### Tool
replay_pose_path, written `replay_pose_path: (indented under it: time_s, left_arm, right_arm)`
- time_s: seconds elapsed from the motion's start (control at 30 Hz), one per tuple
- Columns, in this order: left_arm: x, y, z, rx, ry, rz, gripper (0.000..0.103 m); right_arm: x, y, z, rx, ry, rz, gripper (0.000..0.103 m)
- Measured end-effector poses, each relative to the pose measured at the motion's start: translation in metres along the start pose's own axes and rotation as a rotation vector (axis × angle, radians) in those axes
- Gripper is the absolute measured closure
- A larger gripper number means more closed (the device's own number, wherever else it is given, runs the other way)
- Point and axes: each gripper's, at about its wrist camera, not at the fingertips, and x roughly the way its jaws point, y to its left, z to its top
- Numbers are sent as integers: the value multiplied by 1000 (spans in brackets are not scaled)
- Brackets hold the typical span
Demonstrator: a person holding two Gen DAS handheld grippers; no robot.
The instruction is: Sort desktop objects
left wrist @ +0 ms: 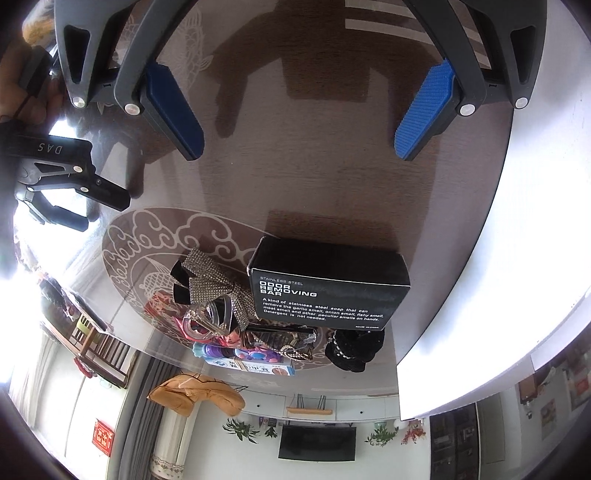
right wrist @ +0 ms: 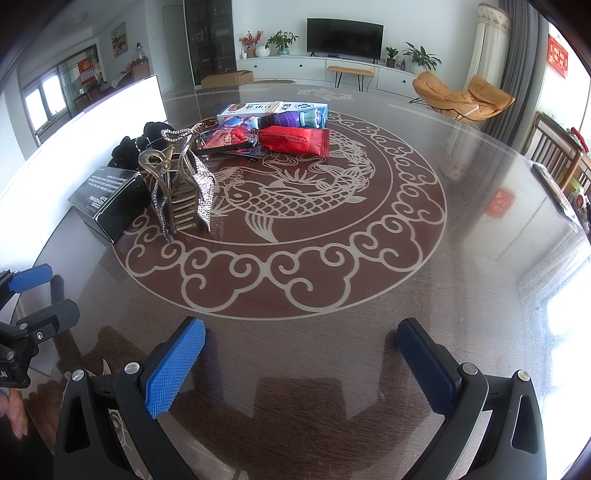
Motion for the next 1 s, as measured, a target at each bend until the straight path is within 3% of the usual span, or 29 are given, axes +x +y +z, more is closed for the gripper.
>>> replay_pose_path:
  time_s: [0.3,0.63,0.7,0.8,0.87,1.0]
  left_arm:
    - [-15,-4,-33,102,-59,55,0]
    - [-23,6,-42,106,-86,45,0]
    - [-23,8,-42,106,-91,44,0]
    - [-23,6,-41,106,-94,46,0]
    - [-23,6,-40,107,-96,45,0]
    - [-24,6,-42,105,-101,46,0]
  right_arm:
    - [0,0,0,0,0,0,0]
    - [1,0,4,-10,21,9,0]
    - [1,4,17,-35,25,69,0]
    - [-7,26,45,-125,-41,128,0]
    - [2,46,64,-199,-24,162,0]
    - [42,75,90,-285,42,90,6]
